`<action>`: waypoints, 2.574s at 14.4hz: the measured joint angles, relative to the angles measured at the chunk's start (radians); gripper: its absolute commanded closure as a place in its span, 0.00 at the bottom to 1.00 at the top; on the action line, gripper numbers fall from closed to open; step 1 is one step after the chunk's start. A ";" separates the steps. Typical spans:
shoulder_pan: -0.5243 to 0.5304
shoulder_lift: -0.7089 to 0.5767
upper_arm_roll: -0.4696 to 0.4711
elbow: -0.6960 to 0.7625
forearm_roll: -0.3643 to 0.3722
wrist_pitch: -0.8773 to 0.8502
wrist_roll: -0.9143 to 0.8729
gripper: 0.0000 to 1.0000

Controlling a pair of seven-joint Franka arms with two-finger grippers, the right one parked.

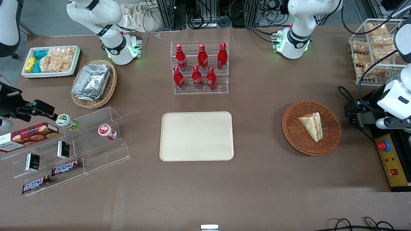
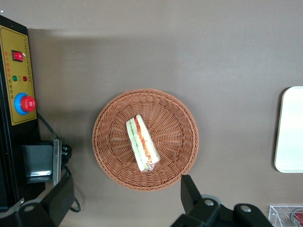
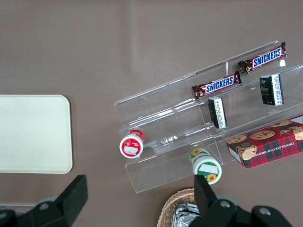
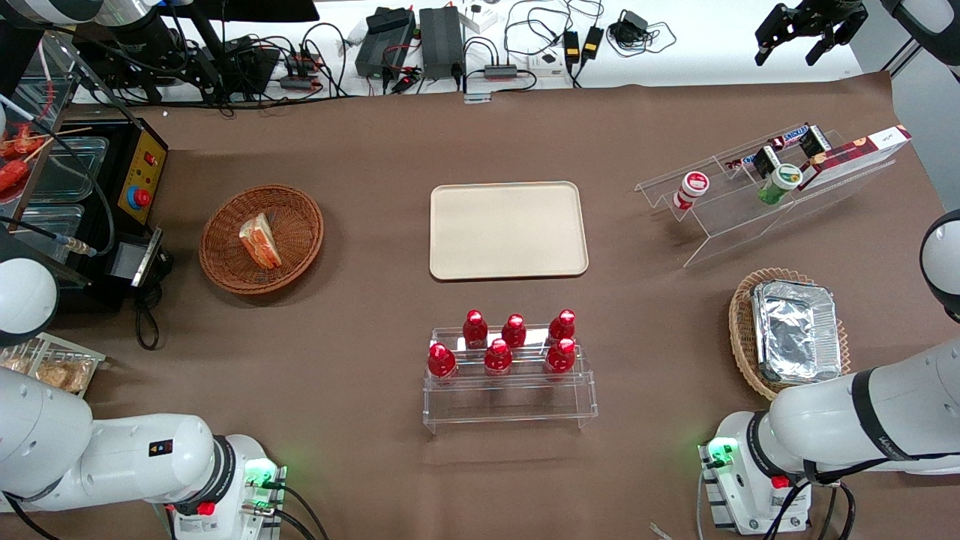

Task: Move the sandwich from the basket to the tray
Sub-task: 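Move the left gripper down over the wrapped sandwich in the wicker basket, then close the left gripper on the sandwich's wrapped end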

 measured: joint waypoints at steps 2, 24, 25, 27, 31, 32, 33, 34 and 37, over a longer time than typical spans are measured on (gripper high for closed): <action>-0.001 0.016 0.002 0.014 -0.001 -0.011 0.000 0.00; -0.048 0.095 0.018 -0.605 0.000 0.556 -0.649 0.00; -0.048 0.093 0.018 -0.608 0.000 0.556 -0.649 0.00; -0.048 0.092 0.019 -0.614 0.001 0.556 -0.649 0.00; -0.047 0.092 0.020 -0.632 0.023 0.556 -0.649 0.00; -0.047 0.092 0.020 -0.636 0.032 0.556 -0.649 0.00; -0.047 0.093 0.021 -0.640 0.038 0.556 -0.649 0.00; -0.047 0.093 0.022 -0.644 0.040 0.556 -0.649 0.00; -0.046 0.092 0.023 -0.642 0.042 0.556 -0.650 0.00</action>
